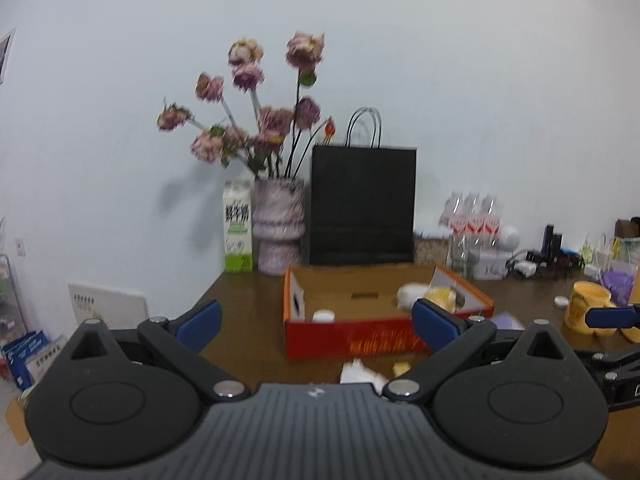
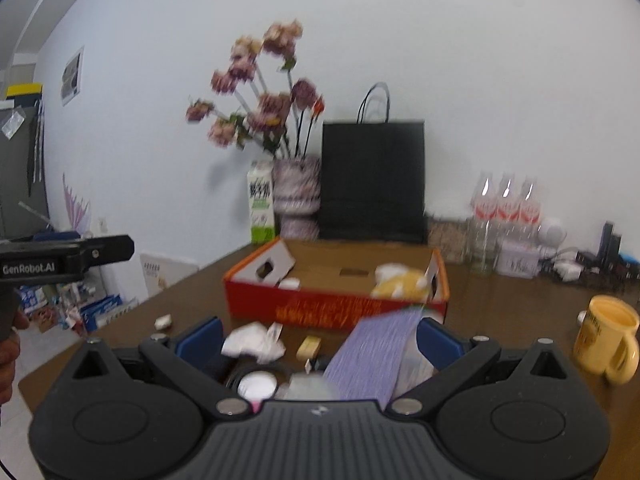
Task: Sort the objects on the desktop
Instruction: 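Lift both grippers out of the box and return toward the table, then grasp the red-and-green flower brooch with the right gripper while the left grasps the navy case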
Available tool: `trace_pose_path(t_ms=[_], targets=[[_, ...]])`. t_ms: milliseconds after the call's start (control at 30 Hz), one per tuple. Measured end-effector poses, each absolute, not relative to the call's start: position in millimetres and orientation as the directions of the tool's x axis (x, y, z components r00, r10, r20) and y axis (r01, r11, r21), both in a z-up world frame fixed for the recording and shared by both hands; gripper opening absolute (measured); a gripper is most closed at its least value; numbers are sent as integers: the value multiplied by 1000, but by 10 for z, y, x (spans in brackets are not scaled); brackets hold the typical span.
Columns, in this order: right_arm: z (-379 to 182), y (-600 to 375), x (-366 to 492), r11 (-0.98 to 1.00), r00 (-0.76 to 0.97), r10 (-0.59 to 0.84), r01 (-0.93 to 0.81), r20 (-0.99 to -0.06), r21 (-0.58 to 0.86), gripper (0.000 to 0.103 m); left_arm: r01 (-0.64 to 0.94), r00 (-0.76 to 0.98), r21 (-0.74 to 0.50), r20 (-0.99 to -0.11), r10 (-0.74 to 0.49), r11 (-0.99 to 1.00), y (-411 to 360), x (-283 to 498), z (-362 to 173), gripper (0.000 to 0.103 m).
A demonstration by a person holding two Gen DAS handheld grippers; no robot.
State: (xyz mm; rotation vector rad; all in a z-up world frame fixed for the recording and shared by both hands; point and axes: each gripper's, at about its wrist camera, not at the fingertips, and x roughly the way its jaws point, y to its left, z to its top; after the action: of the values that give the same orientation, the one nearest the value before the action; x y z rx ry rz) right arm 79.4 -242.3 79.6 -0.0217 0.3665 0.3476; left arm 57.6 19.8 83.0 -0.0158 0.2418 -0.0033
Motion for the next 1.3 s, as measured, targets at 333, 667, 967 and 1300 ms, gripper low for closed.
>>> trace_pose_path(t_ms=[333, 667, 967, 1300], targets=[[212, -2160, 677, 926, 794, 344, -374, -501, 45, 103, -50, 912, -18, -409, 38, 999, 464, 511, 239, 103], [-80, -1862, 732, 897, 725, 384, -439, -572, 46, 92, -72, 865, -32, -500, 46, 997, 639, 472, -88, 103], [-144, -1829, 799, 895, 723, 391, -442, -570, 54, 54, -61, 856, -38, -515, 33, 997, 642, 512, -125, 103], [-85, -1914, 778, 886, 734, 420, -459, -533, 66, 43, -23, 855, -28, -519, 5, 999, 499, 592, -119, 103]])
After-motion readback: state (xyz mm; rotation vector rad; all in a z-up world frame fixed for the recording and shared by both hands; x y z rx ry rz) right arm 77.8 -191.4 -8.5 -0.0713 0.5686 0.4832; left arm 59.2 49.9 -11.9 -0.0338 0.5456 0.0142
